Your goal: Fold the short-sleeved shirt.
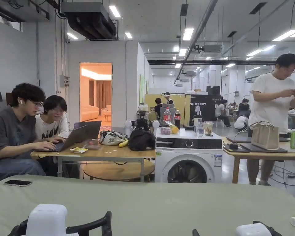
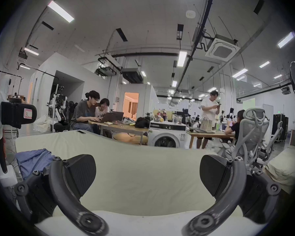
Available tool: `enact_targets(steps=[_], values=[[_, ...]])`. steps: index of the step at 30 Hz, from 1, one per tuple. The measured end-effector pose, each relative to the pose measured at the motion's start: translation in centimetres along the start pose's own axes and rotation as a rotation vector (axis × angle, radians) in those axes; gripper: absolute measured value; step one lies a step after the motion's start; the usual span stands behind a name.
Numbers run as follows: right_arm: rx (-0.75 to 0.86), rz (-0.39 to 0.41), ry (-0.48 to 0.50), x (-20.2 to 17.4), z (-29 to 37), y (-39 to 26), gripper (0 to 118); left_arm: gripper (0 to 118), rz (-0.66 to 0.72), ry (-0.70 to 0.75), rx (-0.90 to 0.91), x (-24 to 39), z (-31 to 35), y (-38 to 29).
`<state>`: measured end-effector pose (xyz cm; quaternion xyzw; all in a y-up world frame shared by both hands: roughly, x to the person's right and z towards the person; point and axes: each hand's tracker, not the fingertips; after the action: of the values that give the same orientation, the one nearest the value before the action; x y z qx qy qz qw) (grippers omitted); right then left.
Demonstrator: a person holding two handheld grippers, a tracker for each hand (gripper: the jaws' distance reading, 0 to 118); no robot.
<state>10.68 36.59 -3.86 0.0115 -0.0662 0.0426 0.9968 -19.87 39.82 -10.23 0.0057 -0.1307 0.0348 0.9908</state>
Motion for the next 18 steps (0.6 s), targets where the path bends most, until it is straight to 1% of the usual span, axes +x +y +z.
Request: enact_targets(steps=[2, 3, 4, 5, 6, 8, 9, 11, 13, 15, 16, 18], values=[[-0.045, -0.025, -0.008, -0.2, 0.3, 0.1, 118, 118, -0.006, 0.0, -0.002, 0.2, 0.4, 0.0], [-0.06, -0.04, -0.009, -0.3, 0.6, -0.1, 118, 118, 0.004, 0.039, 0.003, 0.4, 0.7, -0.2], [-0.062, -0.055, -0.014, -0.3, 0.5, -0.1, 118, 118, 0.012, 0.048, 0.005, 0.5, 0.8, -0.2], [-0.069, -0.042, 0.018, -0.2, 0.4, -0.2, 118, 118, 0.002, 0.03, -0.001, 0.3, 1.0, -0.4], [-0.082, 0.002, 0.053, 0.0, 0.5, -0.4, 118, 118, -0.038, 0.025, -0.024, 0.3, 1.3, -0.7], [-0.092, 0.037, -0.032, -0.3, 0.7, -0.7, 118, 118, -0.11, 0.111, -0.006, 0.6, 1.8, -1.2], [-0.082, 0.039, -0.035, -0.2, 0.8, -0.9, 118, 118, -0.144, 0.106, 0.0, 0.6, 2.1, -1.4], [-0.078, 0.015, -0.02, 0.2, 0.8, -0.9, 118, 118, -0.15, 0.089, 0.013, 0.7, 2.5, -1.6], [-0.057, -0.066, -0.005, 0.4, 0.9, -0.8, 118, 118, -0.144, 0.08, 0.028, 0.9, 2.8, -1.5], [-0.031, -0.101, 0.008, 0.6, 1.1, -0.8, 118, 118, -0.142, 0.067, 0.035, 1.0, 2.5, -1.4], [-0.026, -0.109, 0.01, 0.6, 1.1, -0.7, 118, 118, -0.146, 0.056, 0.035, 1.1, 2.3, -1.5], [-0.029, -0.091, 0.0, 0.4, 1.0, -0.6, 118, 118, -0.15, 0.056, 0.026, 1.3, 1.9, -1.7]])
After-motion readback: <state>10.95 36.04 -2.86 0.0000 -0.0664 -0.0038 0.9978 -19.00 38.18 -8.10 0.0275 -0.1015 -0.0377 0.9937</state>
